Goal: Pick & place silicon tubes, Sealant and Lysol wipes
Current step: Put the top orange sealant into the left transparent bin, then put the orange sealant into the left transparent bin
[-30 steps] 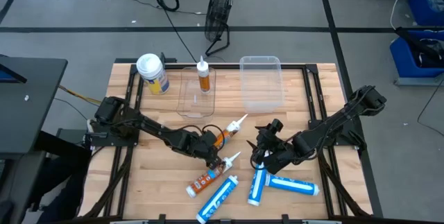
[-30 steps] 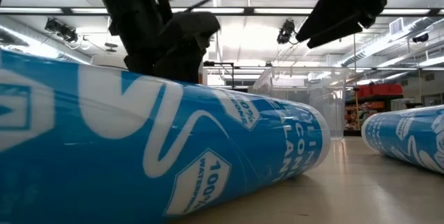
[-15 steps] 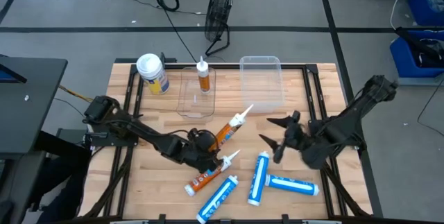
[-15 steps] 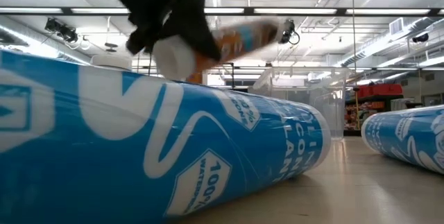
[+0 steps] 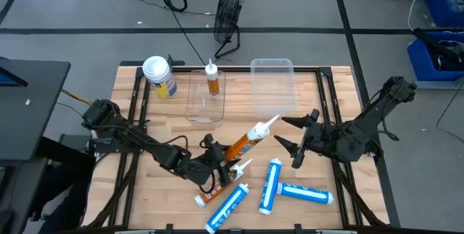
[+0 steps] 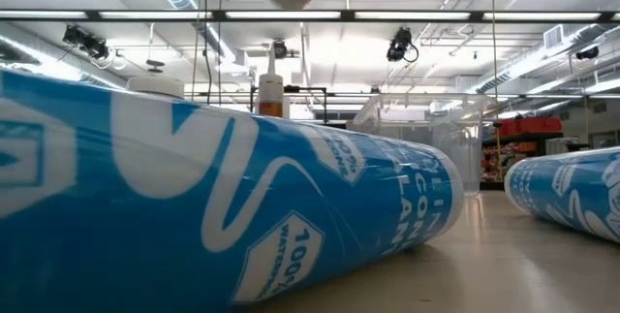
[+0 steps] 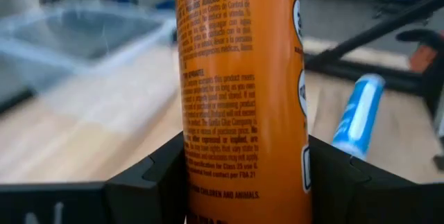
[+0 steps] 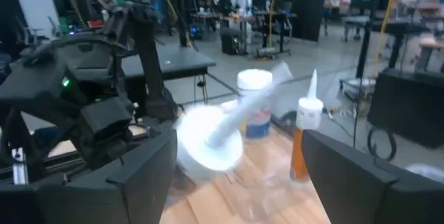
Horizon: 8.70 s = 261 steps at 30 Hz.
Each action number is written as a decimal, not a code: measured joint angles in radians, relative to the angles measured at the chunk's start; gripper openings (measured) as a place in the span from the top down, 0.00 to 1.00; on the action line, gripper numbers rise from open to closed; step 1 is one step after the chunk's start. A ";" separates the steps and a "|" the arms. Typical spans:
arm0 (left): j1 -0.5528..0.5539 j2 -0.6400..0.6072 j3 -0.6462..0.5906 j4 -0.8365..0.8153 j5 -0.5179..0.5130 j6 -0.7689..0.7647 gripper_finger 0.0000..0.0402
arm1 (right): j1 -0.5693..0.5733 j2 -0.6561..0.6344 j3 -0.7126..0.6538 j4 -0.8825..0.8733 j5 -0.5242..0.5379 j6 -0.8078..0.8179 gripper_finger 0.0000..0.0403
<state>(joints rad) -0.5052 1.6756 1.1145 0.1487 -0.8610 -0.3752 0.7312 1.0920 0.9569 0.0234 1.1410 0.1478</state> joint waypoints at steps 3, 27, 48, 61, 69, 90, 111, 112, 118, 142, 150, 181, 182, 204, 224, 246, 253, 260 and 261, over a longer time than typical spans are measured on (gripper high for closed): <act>-0.009 -0.001 0.000 0.108 -0.005 0.133 0.46 | 0.001 0.000 0.000 0.097 -0.024 -0.103 0.23; 0.016 -0.009 0.000 0.312 0.050 0.368 0.46 | -0.157 -0.019 0.000 0.427 -0.529 -0.246 0.24; 0.032 -0.009 0.000 0.313 0.057 0.372 0.46 | -0.207 -0.018 0.000 0.360 -0.634 -0.179 0.80; 0.036 -0.009 0.000 0.312 0.054 0.372 0.45 | -0.207 -0.018 0.000 0.367 -0.626 -0.181 0.92; 0.040 -0.009 0.003 0.315 0.052 0.355 0.27 | -0.228 -0.016 0.000 0.333 -0.619 -0.178 0.92; -0.059 -0.023 0.002 -0.198 -0.279 0.089 0.37 | -0.381 0.014 0.025 0.215 -0.559 -0.182 0.93; -0.221 -0.166 0.000 -0.626 -0.395 -0.344 0.54 | -0.695 0.399 0.353 0.131 -0.891 -0.308 0.93; -0.229 -0.182 0.000 -0.641 -0.396 -0.363 0.54 | -0.716 0.415 0.372 0.130 -0.933 -0.302 0.93; -0.278 -0.266 0.000 -0.685 -0.399 -0.353 0.54 | -0.824 0.471 0.423 0.163 -1.054 -0.284 0.93; -0.328 -0.403 0.000 -0.704 -0.414 -0.267 0.54 | -1.005 0.709 0.424 0.265 -1.250 -0.183 0.93; -0.327 -0.402 0.000 -0.713 -0.415 -0.266 0.54 | -1.011 0.773 0.424 0.281 -1.246 -0.204 0.93; -0.327 -0.402 0.000 -0.722 -0.414 -0.268 0.54 | -1.038 0.803 0.424 0.287 -1.235 -0.182 0.85; -0.327 -0.402 0.000 -0.722 -0.414 -0.268 0.54 | -1.038 0.803 0.424 0.287 -1.235 -0.182 0.84; -0.327 -0.402 0.000 -0.722 -0.414 -0.276 0.54 | -1.029 0.785 0.423 0.254 -1.235 -0.153 0.67; -0.290 -0.400 0.001 -0.722 -0.350 -0.347 0.54 | -0.969 0.598 0.423 0.156 -1.239 -0.215 0.55; -0.110 -0.115 0.001 -0.739 0.361 -0.667 0.24 | -0.615 0.299 0.423 -0.164 -1.232 -0.221 0.58; -0.115 -0.036 0.001 -0.627 0.490 -0.715 0.22 | -0.509 0.276 0.423 -0.250 -1.123 -0.220 0.58; -0.153 0.015 0.001 -0.578 0.501 -0.762 0.22 | -0.436 0.276 0.423 -0.280 -1.039 -0.215 0.58; -0.157 0.026 0.001 -0.579 0.501 -0.780 0.22 | -0.428 0.276 0.423 -0.283 -1.034 -0.215 0.58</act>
<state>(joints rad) -0.6621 1.7017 1.1156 -0.4298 -0.3595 -1.1556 0.3031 1.3682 1.3796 -0.2594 0.1071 -0.0672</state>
